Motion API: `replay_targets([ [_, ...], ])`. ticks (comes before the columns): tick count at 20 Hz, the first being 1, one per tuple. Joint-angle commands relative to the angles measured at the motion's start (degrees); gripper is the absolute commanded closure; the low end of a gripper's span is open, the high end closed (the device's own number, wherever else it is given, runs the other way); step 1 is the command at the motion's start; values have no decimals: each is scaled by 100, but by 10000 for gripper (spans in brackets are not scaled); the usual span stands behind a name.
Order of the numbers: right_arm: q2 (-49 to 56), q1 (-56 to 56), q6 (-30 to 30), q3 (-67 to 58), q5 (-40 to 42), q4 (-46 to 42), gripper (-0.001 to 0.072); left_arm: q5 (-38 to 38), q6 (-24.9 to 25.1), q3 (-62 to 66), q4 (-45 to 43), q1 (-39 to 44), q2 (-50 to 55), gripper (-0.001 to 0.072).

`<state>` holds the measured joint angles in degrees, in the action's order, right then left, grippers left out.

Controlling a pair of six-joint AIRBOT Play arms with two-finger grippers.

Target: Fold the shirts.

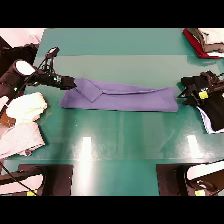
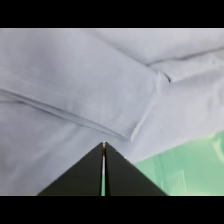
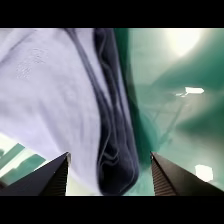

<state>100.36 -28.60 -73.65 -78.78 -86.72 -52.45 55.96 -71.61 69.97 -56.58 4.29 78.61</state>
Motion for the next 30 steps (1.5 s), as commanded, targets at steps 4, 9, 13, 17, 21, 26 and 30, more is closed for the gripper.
replay_targets([
  [4,544,339,372,-4,118,212,118,221,-48,2,66,-2,-4,683],
  [9,538,667,957,-9,321,758,531,214,-46,2,356,-2,-4,683],
  [13,417,675,1119,-9,282,944,700,201,-48,2,629,181,-2,684],
  [17,-144,791,1080,-271,153,946,702,-251,-85,146,619,874,225,685],
  [21,-678,1364,496,-1241,-90,949,702,-341,-197,1126,603,1578,1224,685],
  [26,-859,2542,-52,-2597,2,944,703,-236,-590,2350,601,2046,2691,685],
  [30,-651,3342,-251,-3442,83,940,703,-267,-811,2763,619,2103,3322,685],
])
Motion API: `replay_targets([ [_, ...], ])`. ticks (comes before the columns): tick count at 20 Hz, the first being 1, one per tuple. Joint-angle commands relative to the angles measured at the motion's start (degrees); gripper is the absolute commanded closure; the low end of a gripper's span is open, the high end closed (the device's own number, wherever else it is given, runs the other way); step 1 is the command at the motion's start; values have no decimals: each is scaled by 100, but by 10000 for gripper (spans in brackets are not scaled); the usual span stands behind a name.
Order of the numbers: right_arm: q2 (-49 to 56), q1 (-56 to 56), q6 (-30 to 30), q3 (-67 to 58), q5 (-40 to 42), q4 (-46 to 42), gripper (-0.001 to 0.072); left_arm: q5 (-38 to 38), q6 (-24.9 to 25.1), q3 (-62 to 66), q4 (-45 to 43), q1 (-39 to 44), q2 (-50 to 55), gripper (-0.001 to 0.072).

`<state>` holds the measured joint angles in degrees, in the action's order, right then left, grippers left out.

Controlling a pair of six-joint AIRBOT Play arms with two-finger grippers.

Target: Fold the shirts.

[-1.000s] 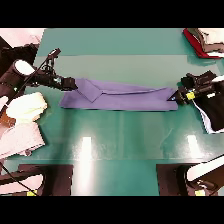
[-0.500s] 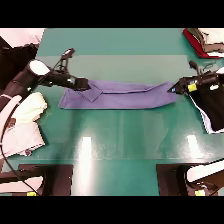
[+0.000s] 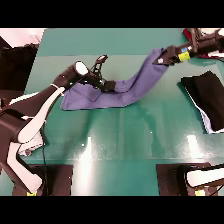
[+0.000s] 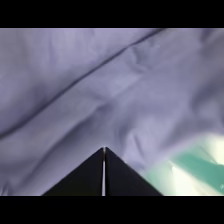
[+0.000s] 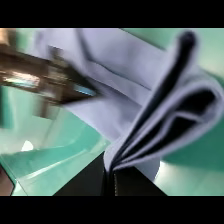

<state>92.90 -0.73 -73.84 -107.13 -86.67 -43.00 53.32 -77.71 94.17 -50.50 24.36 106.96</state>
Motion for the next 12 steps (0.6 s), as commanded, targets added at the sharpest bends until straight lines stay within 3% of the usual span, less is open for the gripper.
replay_targets([
  [1,168,721,-267,-776,92,-7,702,-15,-201,343,-4,96,540,685],
  [7,457,1342,-319,-1019,293,-4,702,-22,9,542,-11,90,562,684],
  [12,527,1687,-302,-1019,688,-4,703,1316,-59,1725,-807,-424,496,685],
])
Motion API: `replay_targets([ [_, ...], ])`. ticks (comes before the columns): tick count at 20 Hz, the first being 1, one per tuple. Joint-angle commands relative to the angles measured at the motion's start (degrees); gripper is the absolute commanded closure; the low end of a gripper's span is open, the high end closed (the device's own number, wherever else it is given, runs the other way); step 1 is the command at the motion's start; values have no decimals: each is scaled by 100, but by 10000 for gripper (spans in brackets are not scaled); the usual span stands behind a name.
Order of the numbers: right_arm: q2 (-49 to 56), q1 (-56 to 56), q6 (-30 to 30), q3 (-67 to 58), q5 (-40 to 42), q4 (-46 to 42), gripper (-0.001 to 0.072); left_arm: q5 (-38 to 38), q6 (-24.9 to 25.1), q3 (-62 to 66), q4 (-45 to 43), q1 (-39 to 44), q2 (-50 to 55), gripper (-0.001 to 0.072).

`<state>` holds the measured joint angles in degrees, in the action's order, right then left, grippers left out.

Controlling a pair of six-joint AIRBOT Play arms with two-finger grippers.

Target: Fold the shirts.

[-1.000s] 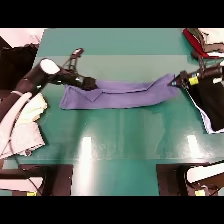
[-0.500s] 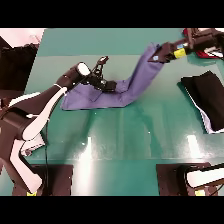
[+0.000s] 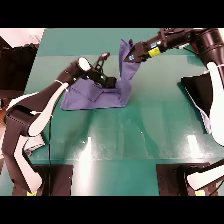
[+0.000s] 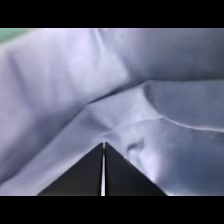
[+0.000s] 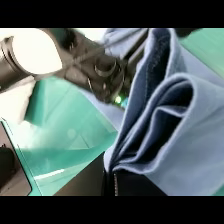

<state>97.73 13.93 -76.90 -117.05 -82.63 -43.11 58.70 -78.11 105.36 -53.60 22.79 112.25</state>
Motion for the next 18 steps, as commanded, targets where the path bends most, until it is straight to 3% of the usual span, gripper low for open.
replay_targets([
  [1,46,328,7,-24,446,7,703,1016,-90,852,-752,-463,-136,685],
  [6,232,822,70,-26,1193,7,702,1340,-142,1283,-1419,-1626,-1172,685],
  [13,1086,1812,549,-28,2734,35,697,1663,-144,1281,-1438,-2796,-2323,684],
  [14,1241,1998,839,-28,3018,195,680,1709,-142,1279,-1436,-2830,-2365,684],
  [16,1543,2288,1198,-28,3598,765,296,1801,-142,1211,-1425,-2828,-2398,684],
  [17,1648,2382,1196,-28,3834,953,152,1858,-142,1200,-1414,-2828,-2391,684],
  [18,1683,2396,1196,-26,3842,949,58,1878,-142,1200,-1414,-2828,-2391,684],
])
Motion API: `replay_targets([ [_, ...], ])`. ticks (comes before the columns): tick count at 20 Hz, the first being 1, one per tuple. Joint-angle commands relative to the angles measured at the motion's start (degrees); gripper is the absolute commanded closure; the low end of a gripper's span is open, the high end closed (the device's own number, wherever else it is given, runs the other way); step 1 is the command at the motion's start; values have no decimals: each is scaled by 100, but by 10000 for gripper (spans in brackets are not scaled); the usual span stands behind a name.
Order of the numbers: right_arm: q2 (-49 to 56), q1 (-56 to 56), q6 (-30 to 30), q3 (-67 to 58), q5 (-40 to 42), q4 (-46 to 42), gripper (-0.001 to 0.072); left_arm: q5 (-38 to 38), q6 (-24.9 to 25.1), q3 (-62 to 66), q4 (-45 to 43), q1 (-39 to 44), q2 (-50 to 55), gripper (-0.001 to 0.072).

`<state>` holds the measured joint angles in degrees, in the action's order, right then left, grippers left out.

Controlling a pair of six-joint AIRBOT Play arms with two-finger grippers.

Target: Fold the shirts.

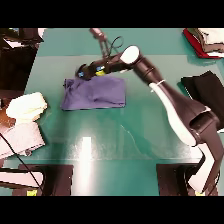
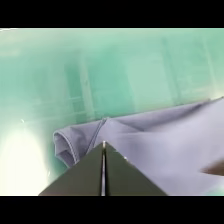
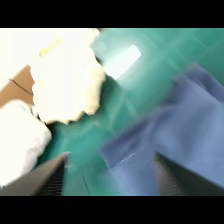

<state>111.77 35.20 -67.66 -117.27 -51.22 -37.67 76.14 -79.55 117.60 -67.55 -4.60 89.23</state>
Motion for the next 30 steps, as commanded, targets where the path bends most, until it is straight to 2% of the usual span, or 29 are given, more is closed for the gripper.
replay_targets([
  [1,260,201,267,-4,542,291,57,144,4,-24,-20,-90,-90,684],
  [4,24,-380,-70,4,-785,-404,72,199,4,-24,-20,-90,-90,684],
  [5,-72,-627,-201,76,-1233,-638,141,190,4,-28,-20,-90,-90,684],
  [9,-605,-1801,-743,1180,-1974,-1058,153,188,7,-374,28,-72,-90,684],
  [12,-918,-2507,-1115,2251,-1878,-1023,152,153,35,-599,70,-72,-90,684],
  [14,-929,-2702,-1139,2771,-1871,-796,143,87,46,-608,72,-72,-90,684],
  [15,-914,-2726,-1139,3003,-1777,-566,58,61,46,-608,87,-72,-90,684],
  [16,-852,-2719,-1137,3191,-1663,-229,25,42,48,-608,92,-72,-90,684],
  [26,-85,-1672,-796,3410,-184,1558,31,20,162,-608,138,-72,-90,684],
  [27,-57,-1572,-656,3410,-42,1727,94,17,164,-608,153,-72,-90,684],
  [29,-61,-1421,-264,3405,269,1985,359,22,164,-608,170,-72,-90,684],
  [30,-81,-1384,-33,3405,372,2118,532,24,164,-608,181,-72,-90,684],
])
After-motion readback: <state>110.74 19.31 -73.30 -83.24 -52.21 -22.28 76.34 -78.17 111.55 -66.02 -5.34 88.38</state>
